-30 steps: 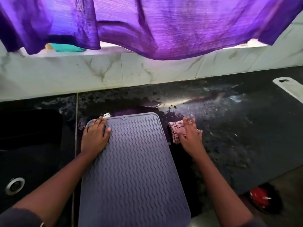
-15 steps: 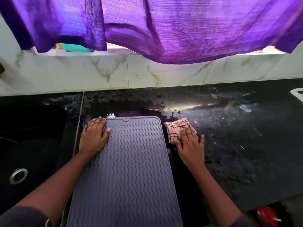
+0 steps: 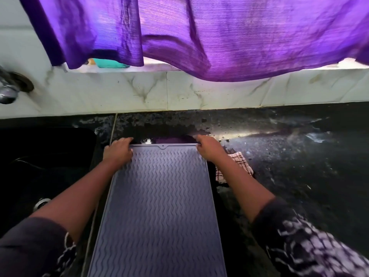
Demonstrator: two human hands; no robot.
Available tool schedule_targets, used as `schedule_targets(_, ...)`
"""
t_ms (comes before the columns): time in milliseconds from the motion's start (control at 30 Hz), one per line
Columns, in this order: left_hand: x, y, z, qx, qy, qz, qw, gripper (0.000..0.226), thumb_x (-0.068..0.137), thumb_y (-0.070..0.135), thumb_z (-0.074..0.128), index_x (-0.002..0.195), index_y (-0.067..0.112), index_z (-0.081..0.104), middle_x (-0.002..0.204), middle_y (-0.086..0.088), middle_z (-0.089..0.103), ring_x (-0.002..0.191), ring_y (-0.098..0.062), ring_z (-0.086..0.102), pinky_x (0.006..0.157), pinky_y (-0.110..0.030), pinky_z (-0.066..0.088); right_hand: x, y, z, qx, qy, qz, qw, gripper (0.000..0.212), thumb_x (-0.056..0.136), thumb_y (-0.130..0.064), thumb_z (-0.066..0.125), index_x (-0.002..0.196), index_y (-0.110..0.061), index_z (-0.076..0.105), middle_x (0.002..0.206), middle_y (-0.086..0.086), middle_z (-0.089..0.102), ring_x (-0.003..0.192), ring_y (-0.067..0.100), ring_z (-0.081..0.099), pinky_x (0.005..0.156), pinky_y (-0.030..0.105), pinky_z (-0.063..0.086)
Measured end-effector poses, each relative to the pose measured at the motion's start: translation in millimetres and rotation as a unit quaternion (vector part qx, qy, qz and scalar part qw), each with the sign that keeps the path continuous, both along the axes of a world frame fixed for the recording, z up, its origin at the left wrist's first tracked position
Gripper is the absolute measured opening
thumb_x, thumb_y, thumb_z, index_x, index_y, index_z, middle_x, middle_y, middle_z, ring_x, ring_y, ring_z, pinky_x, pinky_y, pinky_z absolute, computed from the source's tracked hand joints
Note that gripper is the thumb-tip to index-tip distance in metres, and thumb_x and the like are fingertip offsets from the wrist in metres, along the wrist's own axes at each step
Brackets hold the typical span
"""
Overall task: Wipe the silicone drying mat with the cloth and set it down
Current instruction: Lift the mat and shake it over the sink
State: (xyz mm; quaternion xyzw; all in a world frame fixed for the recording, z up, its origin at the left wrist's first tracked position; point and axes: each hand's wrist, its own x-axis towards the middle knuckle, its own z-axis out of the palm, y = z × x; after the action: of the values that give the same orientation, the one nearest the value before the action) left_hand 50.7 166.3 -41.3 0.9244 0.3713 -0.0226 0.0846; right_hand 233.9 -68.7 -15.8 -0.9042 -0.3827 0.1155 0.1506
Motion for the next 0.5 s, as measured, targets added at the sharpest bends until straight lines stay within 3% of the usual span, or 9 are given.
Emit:
schedule_targets(67,2,5,2,0.017,0.036,-0.017,0.999,0.049,0.091,0.026,0.053,0.140,0.023,0.044,0.137,-0.007,0.047,0.127,-0.028,0.045,0.098,-0.044,0.040,5,15,-15,-0.077,-0.013,0.018,0.997,0.044,0.091,-0.016,0.048,0.135,-0.014,0.043,0.133,0.013,0.048,0.119,0.031,0.047,0.094,0.040,0.043)
schedule_targets(133,1,9,3,0.023,0.020,-0.023,0.999,0.042,0.090,0.026,0.058,0.131,0.022,0.052,0.129,-0.008,0.053,0.121,-0.028,0.048,0.095,-0.042,0.044,9,24,-18,-0.102,-0.032,0.010,0.994,0.042,0.087,-0.014,0.053,0.129,-0.012,0.048,0.128,0.015,0.049,0.117,0.032,0.046,0.091,0.039,0.043)
schedule_targets(300,-6,21,23,-0.022,-0.036,0.001,0.999,0.019,0.085,0.031,0.065,0.100,0.021,0.070,0.108,-0.007,0.070,0.103,-0.026,0.063,0.081,-0.032,0.048,14,36,11,-0.161,-0.003,0.046,0.986,0.017,0.078,-0.012,0.066,0.095,-0.010,0.070,0.099,0.011,0.069,0.091,0.028,0.063,0.073,0.030,0.047)
schedule_targets(400,-27,23,59,0.004,-0.086,-0.012,0.996,0.020,0.087,0.034,0.063,0.100,0.021,0.070,0.108,-0.008,0.070,0.102,-0.028,0.063,0.083,-0.034,0.049,4,40,59,-0.161,-0.015,0.105,0.981,0.014,0.082,-0.011,0.059,0.091,-0.010,0.069,0.093,0.009,0.067,0.088,0.026,0.061,0.074,0.032,0.049)
schedule_targets(500,-73,33,126,-0.002,-0.180,-0.018,0.984,0.015,0.086,0.026,0.067,0.094,0.014,0.071,0.098,-0.012,0.071,0.094,-0.027,0.066,0.079,-0.033,0.047,-20,46,146,-0.108,-0.036,0.186,0.976,0.011,0.085,-0.013,0.058,0.093,-0.010,0.065,0.088,0.004,0.062,0.087,0.022,0.056,0.070,0.028,0.039)
